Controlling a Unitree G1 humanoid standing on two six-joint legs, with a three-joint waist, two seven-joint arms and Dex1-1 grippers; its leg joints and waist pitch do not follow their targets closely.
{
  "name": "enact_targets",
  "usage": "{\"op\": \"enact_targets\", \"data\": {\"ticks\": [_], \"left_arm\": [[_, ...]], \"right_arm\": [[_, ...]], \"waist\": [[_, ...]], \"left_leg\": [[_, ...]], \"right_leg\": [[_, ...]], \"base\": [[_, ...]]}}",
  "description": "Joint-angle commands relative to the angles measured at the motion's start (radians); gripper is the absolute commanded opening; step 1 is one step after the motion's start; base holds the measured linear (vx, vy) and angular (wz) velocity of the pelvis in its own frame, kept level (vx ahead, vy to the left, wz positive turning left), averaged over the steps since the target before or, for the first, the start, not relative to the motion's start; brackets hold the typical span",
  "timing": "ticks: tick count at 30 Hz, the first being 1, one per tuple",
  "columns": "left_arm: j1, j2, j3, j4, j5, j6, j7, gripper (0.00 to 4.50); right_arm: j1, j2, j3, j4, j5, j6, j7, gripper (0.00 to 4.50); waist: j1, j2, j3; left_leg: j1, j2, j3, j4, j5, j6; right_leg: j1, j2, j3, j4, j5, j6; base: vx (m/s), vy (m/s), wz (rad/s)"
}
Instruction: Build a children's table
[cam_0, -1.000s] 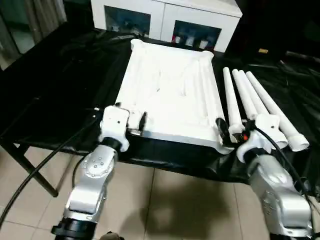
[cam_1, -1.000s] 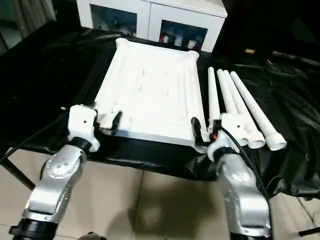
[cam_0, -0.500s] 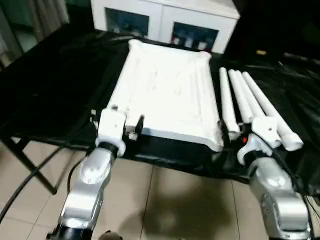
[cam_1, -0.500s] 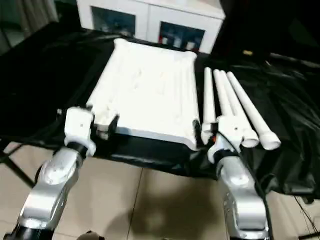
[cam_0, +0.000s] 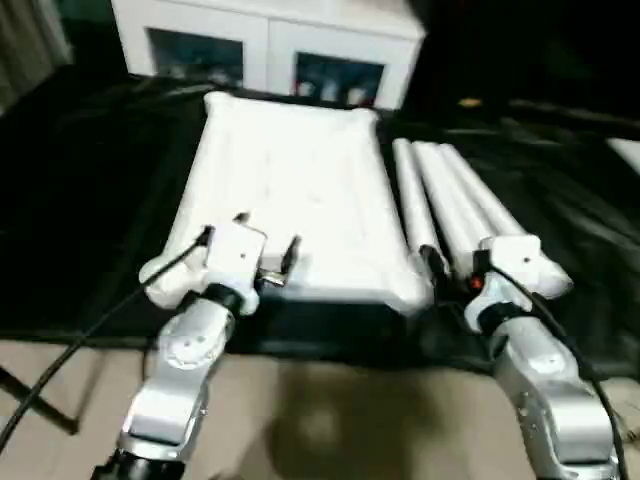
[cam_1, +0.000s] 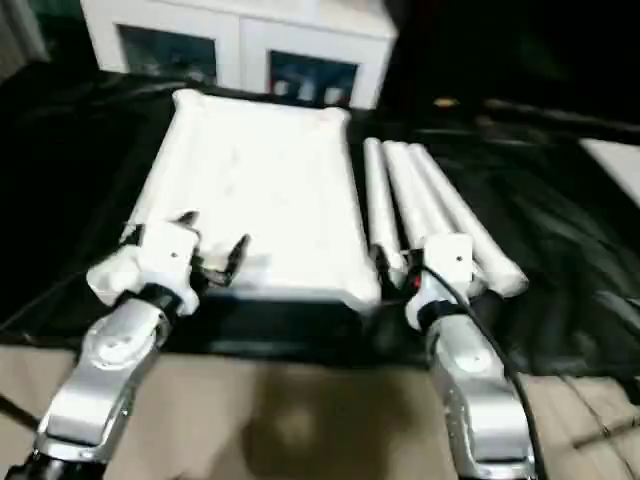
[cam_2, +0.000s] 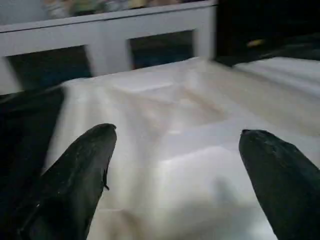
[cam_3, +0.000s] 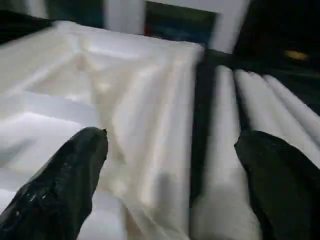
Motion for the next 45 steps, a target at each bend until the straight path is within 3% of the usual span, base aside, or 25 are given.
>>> {"op": "enact_targets", "data": {"ticks": [1, 2, 3, 4, 5, 6, 7, 8, 9, 10, 11, 12, 13, 14, 15, 16, 17, 18, 20, 22, 23, 26, 30, 38, 45], "left_arm": [[-0.001, -0.017, -0.029, -0.026, -0.004, 0.012, -0.006, 4.41], [0.001, -0.017, -0.025, -0.032, -0.007, 0.017, -0.007, 4.41], [0.001, -0.018, -0.024, -0.032, -0.008, 0.018, -0.007, 4.41], [0.002, -0.019, -0.023, -0.034, -0.009, 0.019, -0.008, 4.41], [0.001, -0.016, -0.025, -0.036, -0.008, 0.021, -0.012, 4.41], [0.0, -0.016, -0.026, -0.035, -0.013, 0.02, -0.016, 4.41], [0.0, -0.017, -0.026, -0.035, -0.02, 0.02, -0.021, 4.41], [0.002, -0.02, -0.024, -0.037, -0.031, 0.011, -0.029, 4.41], [0.004, -0.024, -0.022, -0.04, -0.044, 0.002, -0.04, 4.41], [0.01, -0.016, -0.031, -0.048, -0.068, 0.016, -0.079, 4.41], [0.014, -0.01, -0.038, -0.054, -0.084, 0.028, -0.108, 4.41], [0.023, 0.01, -0.056, -0.071, -0.119, 0.031, -0.174, 4.41], [0.033, 0.041, -0.08, -0.09, -0.144, 0.031, -0.244, 4.41], [0.037, 0.07, -0.103, -0.102, -0.166, 0.043, -0.306, 4.41], [0.037, 0.07, -0.103, -0.102, -0.166, 0.043, -0.306, 4.41], [0.038, 0.132, -0.151, -0.118, -0.199, 0.067, -0.426, 4.41], [0.036, 0.151, -0.163, -0.123, -0.213, 0.077, -0.463, 4.41], [0.032, 0.179, -0.181, -0.132, -0.237, 0.098, -0.518, 4.41], [0.011, 0.217, -0.203, -0.139, -0.256, 0.127, -0.586, 4.15], [-0.021, 0.238, -0.218, -0.126, -0.252, 0.121, -0.628, 4.06], [-0.033, 0.245, -0.223, -0.12, -0.25, 0.118, -0.644, 4.01], [-0.075, 0.288, -0.257, -0.116, -0.264, 0.162, -0.725, 3.62], [-0.111, 0.317, -0.304, -0.111, -0.243, 0.205, -0.759, 3.27], [-0.194, 0.317, -0.379, -0.044, -0.113, 0.251, -0.713, 2.65], [-0.195, 0.35, -0.395, -0.056, -0.112, 0.288, -0.733, 2.1]], "right_arm": [[0.015, -0.024, -0.032, -0.007, -0.011, -0.008, 0.005, 4.5], [0.018, -0.026, -0.029, -0.015, -0.013, -0.008, 0.009, 4.5], [0.018, -0.026, -0.029, -0.016, -0.013, -0.007, 0.009, 4.5], [0.018, -0.025, -0.03, -0.019, -0.012, -0.006, 0.009, 4.5], [0.018, -0.026, -0.03, -0.022, -0.013, -0.004, 0.007, 4.5], [0.018, -0.026, -0.03, -0.024, -0.014, -0.003, 0.008, 4.5], [0.018, -0.026, -0.029, -0.026, -0.013, 0.0, 0.008, 4.5], [0.02, -0.03, -0.028, -0.031, -0.013, 0.004, 0.01, 4.5], [0.021, -0.034, -0.027, -0.036, -0.013, 0.007, 0.013, 4.5], [0.025, -0.044, -0.023, -0.046, 0.001, 0.017, 0.036, 4.5], [0.027, -0.051, -0.021, -0.054, 0.011, 0.023, 0.054, 4.5], [0.033, -0.074, -0.014, -0.072, 0.028, 0.023, 0.096, 4.5], [0.044, -0.103, -0.007, -0.095, 0.063, 0.03, 0.157, 4.5], [0.056, -0.137, 0.001, -0.115, 0.08, 0.035, 0.212, 4.5], [0.056, -0.137, 0.001, -0.115, 0.08, 0.035, 0.212, 4.5], [0.078, -0.205, 0.011, -0.148, 0.115, 0.039, 0.316, 4.5], [0.084, -0.229, 0.013, -0.158, 0.122, 0.037, 0.347, 4.5], [0.093, -0.268, 0.016, -0.173, 0.132, 0.031, 0.396, 4.5], [0.097, -0.316, 0.003, -0.196, 0.172, 0.048, 0.464, 4.5], [0.098, -0.362, -0.007, -0.21, 0.202, 0.06, 0.529, 4.5], [0.1, -0.379, -0.007, -0.213, 0.208, 0.062, 0.553, 4.5], [0.107, -0.458, -0.005, -0.213, 0.222, 0.065, 0.628, 4.5], [0.117, -0.518, -0.003, -0.206, 0.224, 0.059, 0.689, 4.5], [0.141, -0.596, -0.029, -0.212, 0.246, 0.065, 0.758, 4.5], [0.179, -0.619, -0.034, -0.226, 0.243, 0.061, 0.776, 4.5]], "waist": [[-0.048, 0.027, -0.066], [-0.046, 0.021, -0.058], [-0.052, 0.005, -0.064], [-0.039, -0.037, -0.058], [0.006, -0.054, -0.065], [0.014, -0.054, -0.055], [0.018, -0.044, -0.049], [0.013, -0.038, -0.043], [0.019, -0.019, -0.032], [0.005, 0.014, -0.03], [-0.007, 0.045, -0.041], [-0.036, 0.056, -0.047], [-0.035, 0.05, -0.071], [-0.009, 0.048, -0.072], [-0.009, 0.031, -0.07], [0.001, 0.0, -0.069], [0.014, -0.014, -0.065], [0.013, -0.014, -0.056], [0.011, -0.007, -0.045], [0.005, 0.002, -0.039], [-0.001, 0.006, -0.031], [-0.008, 0.009, -0.018], [-0.004, 0.007, -0.026], [-0.002, 0.01, -0.035], [0.008, 0.014, -0.056]], "left_leg": [[0.169, 0.174, -0.151, -0.09, 0.135, 0.477], [0.144, 0.133, -0.124, -0.09, 0.223, 0.527], [0.135, 0.1, -0.107, -0.082, 0.24, 0.513], [0.047, -0.015, -0.008, -0.045, 0.113, 0.381], [-0.045, -0.083, 0.016, 0.068, -0.074, 0.273], [-0.071, -0.058, -0.011, 0.103, -0.081, 0.213], [-0.099, -0.025, -0.033, 0.136, -0.031, 0.097], [-0.118, -0.009, -0.036, 0.126, 0.027, 0.031], [-0.098, 0.007, -0.037, 0.094, 0.052, 0.025], [-0.094, 0.033, -0.033, -0.014, 0.165, 0.053], [-0.041, 0.054, -0.037, -0.078, 0.222, 0.134], [-0.013, 0.085, -0.08, -0.069, 0.315, 0.191], [0.067, 0.128, -0.125, -0.029, 0.502, 0.314], [0.058, 0.128, -0.13, 0.001, 0.831, 0.358], [0.047, 0.122, -0.123, 0.006, 0.946, 0.352], [0.004, 0.056, -0.081, 0.012, 0.933, 0.278], [-0.018, 0.008, -0.037, 0.001, 0.702, 0.215], [-0.048, 0.008, -0.031, -0.026, 0.466, 0.16], [-0.048, 0.028, -0.025, -0.056, 0.146, 0.094], [-0.046, 0.039, -0.027, -0.075, -0.007, 0.068], [-0.046, 0.051, -0.024, -0.089, -0.174, 0.037], [-0.039, 0.06, -0.017, -0.101, -0.387, -0.046], [-0.04, 0.059, -0.007, -0.099, -0.316, -0.036], [-0.047, 0.064, 0.005, -0.092, -0.192, 0.003], [-0.049, 0.062, 0.017, -0.069, 0.045, 0.083]], "right_leg": [[-0.151, -0.052, 0.028, 0.068, -0.055, 0.068], [-0.169, -0.06, 0.041, 0.065, 0.006, 0.091], [-0.162, -0.064, 0.059, 0.027, 0.055, 0.076], [-0.065, -0.084, 0.107, -0.072, 0.133, 0.045], [0.062, -0.189, 0.244, -0.149, -0.031, -0.076], [0.084, -0.228, 0.268, -0.16, -0.059, -0.17], [0.099, -0.226, 0.239, -0.151, -0.032, -0.313], [0.105, -0.206, 0.197, -0.148, 0.005, -0.38], [0.08, -0.2, 0.172, -0.163, -0.017, -0.392], [0.067, -0.124, 0.098, -0.137, -0.037, -0.331], [0.024, -0.033, 0.043, -0.091, 0.025, -0.205], [-0.021, 0.002, 0.024, -0.016, 0.082, -0.143], [-0.089, -0.028, 0.048, 0.004, 0.102, -0.044], [-0.114, -0.058, 0.08, -0.002, 0.199, 0.042], [-0.115, -0.073, 0.1, -0.017, 0.254, 0.071], [-0.089, -0.082, 0.116, -0.049, 0.361, 0.077], [-0.067, -0.073, 0.12, -0.056, 0.394, 0.059], [-0.041, -0.082, 0.122, -0.066, 0.325, 0.021], [-0.033, -0.09, 0.12, -0.081, 0.152, -0.056], [-0.033, -0.092, 0.116, -0.089, 0.053, -0.099], [-0.038, -0.096, 0.113, -0.1, -0.075, -0.122], [-0.049, -0.109, 0.109, -0.125, -0.35, -0.081], [-0.055, -0.11, 0.114, -0.126, -0.313, -0.06], [-0.051, -0.106, 0.112, -0.111, -0.146, -0.108], [-0.039, -0.099, 0.106, -0.076, 0.222, -0.199]], "base": [[0.191, 0.004, -0.07], [0.146, -0.023, -0.16], [0.146, -0.023, -0.16], [0.129, -0.045, -0.05], [0.143, -0.028, 0.14], [0.143, -0.028, 0.14], [0.159, -0.004, 0.07], [0.144, 0.005, -0.02], [0.144, 0.005, -0.02], [0.139, 0.025, 0.03], [0.149, 0.078, -0.03], [0.149, 0.078, -0.03], [0.15, 0.088, -0.02], [0.095, 0.074, 0.01], [0.095, 0.074, 0.01], [-0.024, 0.097, -0.02], [-0.037, 0.053, -0.01], [-0.037, 0.053, -0.01], [-0.03, -0.006, -0.02], [-0.071, -0.011, -0.05], [-0.089, -0.015, -0.03], [-0.076, -0.017, -0.03], [-0.03, -0.005, -0.02], [0.0, 0.0, 0.0], [0.015, 0.001, 0.0]]}}
